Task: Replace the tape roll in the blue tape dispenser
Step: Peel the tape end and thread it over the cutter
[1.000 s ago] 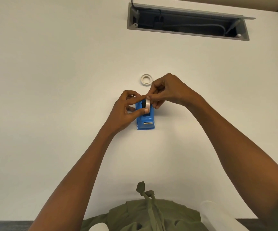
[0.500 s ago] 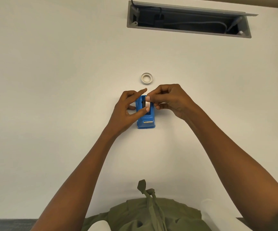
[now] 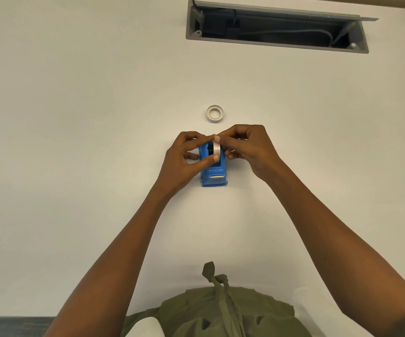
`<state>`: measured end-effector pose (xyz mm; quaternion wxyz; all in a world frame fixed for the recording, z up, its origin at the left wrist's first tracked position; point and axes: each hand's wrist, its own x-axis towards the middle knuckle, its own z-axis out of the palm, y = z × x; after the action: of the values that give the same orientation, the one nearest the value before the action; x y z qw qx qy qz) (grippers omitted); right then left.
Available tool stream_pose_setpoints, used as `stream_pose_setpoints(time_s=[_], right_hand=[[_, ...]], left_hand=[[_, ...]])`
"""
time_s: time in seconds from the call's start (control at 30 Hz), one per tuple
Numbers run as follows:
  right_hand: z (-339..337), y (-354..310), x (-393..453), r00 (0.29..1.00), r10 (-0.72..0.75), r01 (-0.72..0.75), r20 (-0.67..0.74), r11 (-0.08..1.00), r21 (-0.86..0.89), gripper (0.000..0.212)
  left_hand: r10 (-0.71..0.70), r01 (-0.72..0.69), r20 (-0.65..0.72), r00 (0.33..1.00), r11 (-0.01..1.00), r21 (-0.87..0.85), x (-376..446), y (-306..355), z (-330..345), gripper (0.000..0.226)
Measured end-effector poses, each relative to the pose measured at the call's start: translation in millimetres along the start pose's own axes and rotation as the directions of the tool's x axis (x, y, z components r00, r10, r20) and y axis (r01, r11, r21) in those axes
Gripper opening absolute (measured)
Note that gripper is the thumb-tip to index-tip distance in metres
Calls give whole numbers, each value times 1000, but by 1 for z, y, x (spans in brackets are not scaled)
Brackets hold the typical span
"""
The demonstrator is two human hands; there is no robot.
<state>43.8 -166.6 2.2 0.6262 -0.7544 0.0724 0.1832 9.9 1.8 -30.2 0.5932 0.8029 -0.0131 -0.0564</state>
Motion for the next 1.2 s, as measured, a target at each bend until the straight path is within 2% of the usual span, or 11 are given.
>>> stream_pose_setpoints(time_s=[0.27, 0.5, 0.7, 0.8, 0.87, 0.93, 1.0, 1.2], right_hand=[[-7, -2, -1, 993, -4, 10, 120, 999, -49, 22], [0, 1, 0, 999, 34, -35, 22, 998, 57, 14], [1, 2, -2, 1000, -8, 10, -20, 998, 70, 9], [-2, -3, -5, 994, -97, 98, 48, 995, -25, 6], [-7, -9, -6, 983, -145, 163, 111, 973, -166, 10], [-11, -17, -4, 970, -183, 231, 162, 903, -363, 18], [-12, -25, -2, 960, -192, 269, 203, 835, -480, 18], [-11, -44, 8, 972, -67, 179, 226, 831, -526, 14]], left_hand=[[-5, 5, -10, 1000, 1000, 5, 0, 0, 1, 43], [1, -1, 2, 1000, 1000, -16, -4, -3, 1, 49], [-23, 23, 32, 999, 1000, 7, -1, -2, -2, 48], [-26, 26, 32, 999, 1000, 12, 0, -1, -3, 48], [-21, 20, 32, 999, 999, 26, 0, 0, -3, 48], [-16, 15, 33, 999, 999, 42, 1, -1, -3, 49], [-23, 21, 34, 999, 998, 55, 2, -1, -3, 50], [-42, 39, 47, 998, 997, 65, 4, 0, -3, 50]])
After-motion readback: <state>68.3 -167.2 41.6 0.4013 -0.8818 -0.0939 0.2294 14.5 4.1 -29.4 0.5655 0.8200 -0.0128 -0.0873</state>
